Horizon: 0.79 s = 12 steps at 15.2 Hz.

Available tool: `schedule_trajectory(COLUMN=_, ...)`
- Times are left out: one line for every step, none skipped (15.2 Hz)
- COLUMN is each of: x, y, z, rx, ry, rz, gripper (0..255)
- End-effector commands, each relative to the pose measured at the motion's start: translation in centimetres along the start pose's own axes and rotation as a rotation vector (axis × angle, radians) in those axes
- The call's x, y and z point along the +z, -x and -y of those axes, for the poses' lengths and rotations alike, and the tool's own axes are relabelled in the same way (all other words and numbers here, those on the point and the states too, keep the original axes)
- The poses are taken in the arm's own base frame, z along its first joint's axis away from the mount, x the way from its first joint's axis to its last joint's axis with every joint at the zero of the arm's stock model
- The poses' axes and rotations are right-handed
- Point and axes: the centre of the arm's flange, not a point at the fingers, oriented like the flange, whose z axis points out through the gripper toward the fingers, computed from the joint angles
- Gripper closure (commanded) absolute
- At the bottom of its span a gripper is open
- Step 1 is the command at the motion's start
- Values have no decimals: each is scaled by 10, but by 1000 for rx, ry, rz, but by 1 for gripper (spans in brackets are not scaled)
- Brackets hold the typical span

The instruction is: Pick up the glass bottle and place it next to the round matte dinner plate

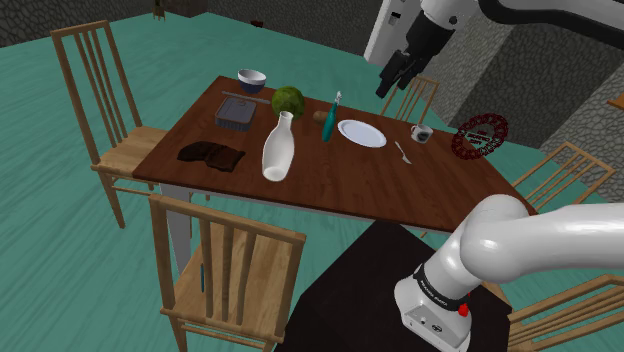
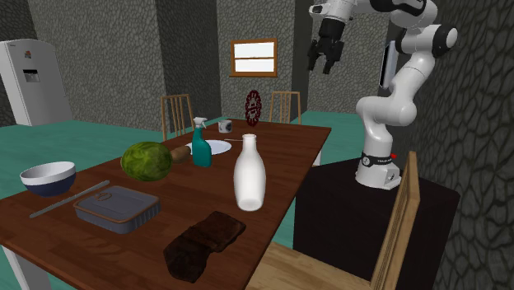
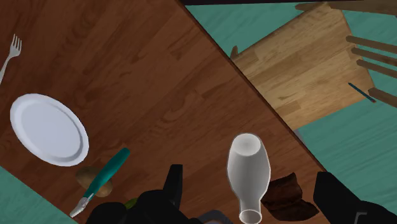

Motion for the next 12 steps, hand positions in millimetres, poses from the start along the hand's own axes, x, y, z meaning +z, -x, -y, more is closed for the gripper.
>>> schedule_trajectory(x=0, y=0, z=0, rx=0, ry=0, rz=0, gripper=0)
schedule_trajectory(x=9, y=-10, z=1, rx=0, ry=-6, rz=5, gripper=0)
schedule_trajectory(x=19, y=-20, z=2, rx=0, ry=-12, rz=10, gripper=0)
schedule_trajectory(x=28, y=-30, z=4, rx=-1, ry=-18, rz=14, gripper=0)
schedule_trajectory(x=37, y=-39, z=5, rx=-1, ry=-23, rz=19, gripper=0)
schedule_trajectory(x=47, y=-49, z=6, rx=-1, ry=-29, rz=24, gripper=0)
schedule_trajectory(x=56, y=-59, z=8, rx=-1, ry=-35, rz=29, gripper=0)
schedule_trajectory(x=66, y=-69, z=9, rx=-1, ry=-41, rz=34, gripper=0)
schedule_trajectory(x=75, y=-78, z=11, rx=-1, ry=-47, rz=39, gripper=0)
schedule_trajectory(x=85, y=-88, z=13, rx=-2, ry=-53, rz=43, gripper=0)
schedule_trajectory(x=94, y=-97, z=14, rx=-2, ry=-59, rz=48, gripper=0)
schedule_trajectory(x=104, y=-107, z=16, rx=-2, ry=-65, rz=53, gripper=0)
